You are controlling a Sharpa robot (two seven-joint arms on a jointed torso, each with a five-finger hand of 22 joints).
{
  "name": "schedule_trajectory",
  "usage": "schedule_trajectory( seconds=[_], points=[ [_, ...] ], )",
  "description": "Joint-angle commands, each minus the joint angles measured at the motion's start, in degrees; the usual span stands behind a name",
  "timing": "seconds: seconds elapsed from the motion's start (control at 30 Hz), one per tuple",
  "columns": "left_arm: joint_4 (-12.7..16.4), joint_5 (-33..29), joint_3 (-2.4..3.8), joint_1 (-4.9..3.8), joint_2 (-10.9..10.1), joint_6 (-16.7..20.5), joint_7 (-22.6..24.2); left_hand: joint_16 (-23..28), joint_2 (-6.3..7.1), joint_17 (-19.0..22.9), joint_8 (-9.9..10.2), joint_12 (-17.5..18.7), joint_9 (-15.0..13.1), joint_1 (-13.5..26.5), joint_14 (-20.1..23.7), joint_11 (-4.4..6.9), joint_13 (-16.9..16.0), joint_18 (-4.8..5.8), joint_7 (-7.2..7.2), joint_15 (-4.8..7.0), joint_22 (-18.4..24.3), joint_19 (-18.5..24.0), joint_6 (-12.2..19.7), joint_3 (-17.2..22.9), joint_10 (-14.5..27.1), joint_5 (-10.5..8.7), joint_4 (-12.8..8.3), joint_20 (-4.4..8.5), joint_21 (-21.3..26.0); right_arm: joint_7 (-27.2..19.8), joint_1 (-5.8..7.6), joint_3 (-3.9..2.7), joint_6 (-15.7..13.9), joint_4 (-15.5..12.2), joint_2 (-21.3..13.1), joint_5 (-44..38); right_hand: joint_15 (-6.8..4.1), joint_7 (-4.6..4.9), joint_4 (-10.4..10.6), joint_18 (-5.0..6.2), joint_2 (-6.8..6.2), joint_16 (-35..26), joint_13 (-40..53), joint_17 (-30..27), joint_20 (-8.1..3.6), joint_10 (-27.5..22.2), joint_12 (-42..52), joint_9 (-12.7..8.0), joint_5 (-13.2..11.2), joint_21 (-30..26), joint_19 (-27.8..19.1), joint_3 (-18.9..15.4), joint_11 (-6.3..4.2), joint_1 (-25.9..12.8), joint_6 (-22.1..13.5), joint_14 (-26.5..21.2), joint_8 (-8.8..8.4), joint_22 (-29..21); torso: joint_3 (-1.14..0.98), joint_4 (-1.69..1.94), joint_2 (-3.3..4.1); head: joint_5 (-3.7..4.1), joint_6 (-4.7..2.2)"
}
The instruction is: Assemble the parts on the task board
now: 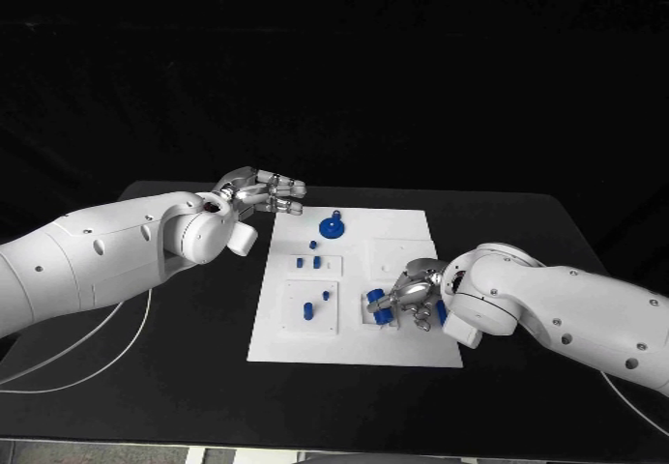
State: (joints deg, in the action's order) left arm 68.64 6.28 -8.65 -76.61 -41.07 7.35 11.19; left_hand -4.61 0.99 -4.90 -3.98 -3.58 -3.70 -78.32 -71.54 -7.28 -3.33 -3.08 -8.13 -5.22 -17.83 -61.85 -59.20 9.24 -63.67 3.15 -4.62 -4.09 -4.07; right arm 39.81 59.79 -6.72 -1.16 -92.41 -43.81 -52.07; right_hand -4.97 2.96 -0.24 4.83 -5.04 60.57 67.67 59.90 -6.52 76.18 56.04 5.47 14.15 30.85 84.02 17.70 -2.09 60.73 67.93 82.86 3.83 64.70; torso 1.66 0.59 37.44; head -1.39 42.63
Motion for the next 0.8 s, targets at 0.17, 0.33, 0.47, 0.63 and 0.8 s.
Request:
schedule_trajectory(
  seconds=[0.17,0.33,0.47,0.63,0.8],
  points=[
    [0.1,0.0,0.04,-0.07,0.1,-0.8,0.1,0.3,0.15,-0.1,0.0,-0.3,0.0,0.3,0.3,-0.04,0.0,0.29,-0.10,0.06,0.2,-0.4,0.5,-0.2,0.4,-0.19,0.5,0.17,-0.1,3.7,-0.21,0.41,1.3,0.7,0.5,-0.9,-0.40,0.07,1.7,-0.01,-0.09,-0.5,-0.2,0.0,-0.12,-0.3,-0.4,0.0,-3.9,-0.4,2.3,-1.1,0.04,-0.1,0.3,0.1,-0.19,0.0,0.02,-0.07,0.02,-0.13,0.06],
    [0.1,0.0,0.04,-0.08,0.2,-0.8,0.1,0.3,0.11,-0.1,0.0,-0.3,0.0,0.3,0.4,-0.04,0.0,0.28,-0.10,0.06,0.3,-0.4,0.5,-0.2,0.4,-0.19,0.6,0.16,-0.1,3.6,-0.21,0.52,0.3,1.1,0.9,-2.1,-0.30,0.31,6.7,0.15,-2.64,-0.9,-0.5,-0.1,-0.04,-0.5,-0.7,0.1,-10.3,-0.7,2.3,-0.9,0.24,0.1,-0.2,0.1,-0.17,-0.1,-0.02,-0.04,0.04,-0.10,0.03],
    [0.1,0.0,0.04,-0.08,0.2,-0.8,0.1,0.3,0.12,-0.1,0.0,-0.3,0.0,0.3,0.4,-0.04,0.0,0.30,-0.10,0.05,0.4,-0.4,0.6,-0.2,0.4,-0.20,0.7,0.14,-0.1,3.6,-0.20,0.62,0.2,1.2,1.2,-2.9,-0.40,0.38,10.8,0.21,-5.25,-1.1,-0.7,-0.2,-0.14,-0.7,-1.1,0.1,-11.3,-0.9,2.4,-1.7,0.29,-0.1,-0.7,0.0,-0.15,-0.2,-0.04,-0.06,0.03,-0.18,0.09],
    [0.0,0.0,0.04,-0.09,0.3,-0.9,0.0,0.3,0.12,-0.1,0.0,-0.3,0.0,0.3,0.4,-0.04,0.0,0.30,-0.10,0.05,0.4,-0.4,0.6,-0.2,0.4,-0.20,0.7,0.14,-0.1,3.6,-0.20,0.82,0.6,1.2,1.5,-3.2,-0.38,0.51,13.0,0.11,-6.23,-1.4,-0.9,-0.1,-0.19,-0.8,-1.5,0.0,-11.3,-1.1,2.4,-2.3,0.31,1.0,-1.0,0.0,-0.04,-0.2,-0.06,-0.05,0.03,-0.28,0.26],
    [0.0,0.0,0.04,-0.10,0.4,-1.0,-0.1,0.3,0.14,-0.1,0.0,-0.3,0.0,0.2,0.4,-0.05,0.0,0.29,-0.13,0.05,0.7,-0.4,0.7,-0.1,0.4,-0.18,0.8,0.15,-0.1,3.6,-0.20,1.12,1.0,1.2,1.6,-3.3,-0.38,0.48,12.9,0.10,-6.08,-1.4,-0.9,0.1,-0.18,-0.8,-1.5,0.0,-11.3,-1.1,2.3,-2.2,0.33,1.6,-1.0,0.0,-0.13,-0.1,-0.05,-0.08,0.03,-0.36,0.36]
  ],
)
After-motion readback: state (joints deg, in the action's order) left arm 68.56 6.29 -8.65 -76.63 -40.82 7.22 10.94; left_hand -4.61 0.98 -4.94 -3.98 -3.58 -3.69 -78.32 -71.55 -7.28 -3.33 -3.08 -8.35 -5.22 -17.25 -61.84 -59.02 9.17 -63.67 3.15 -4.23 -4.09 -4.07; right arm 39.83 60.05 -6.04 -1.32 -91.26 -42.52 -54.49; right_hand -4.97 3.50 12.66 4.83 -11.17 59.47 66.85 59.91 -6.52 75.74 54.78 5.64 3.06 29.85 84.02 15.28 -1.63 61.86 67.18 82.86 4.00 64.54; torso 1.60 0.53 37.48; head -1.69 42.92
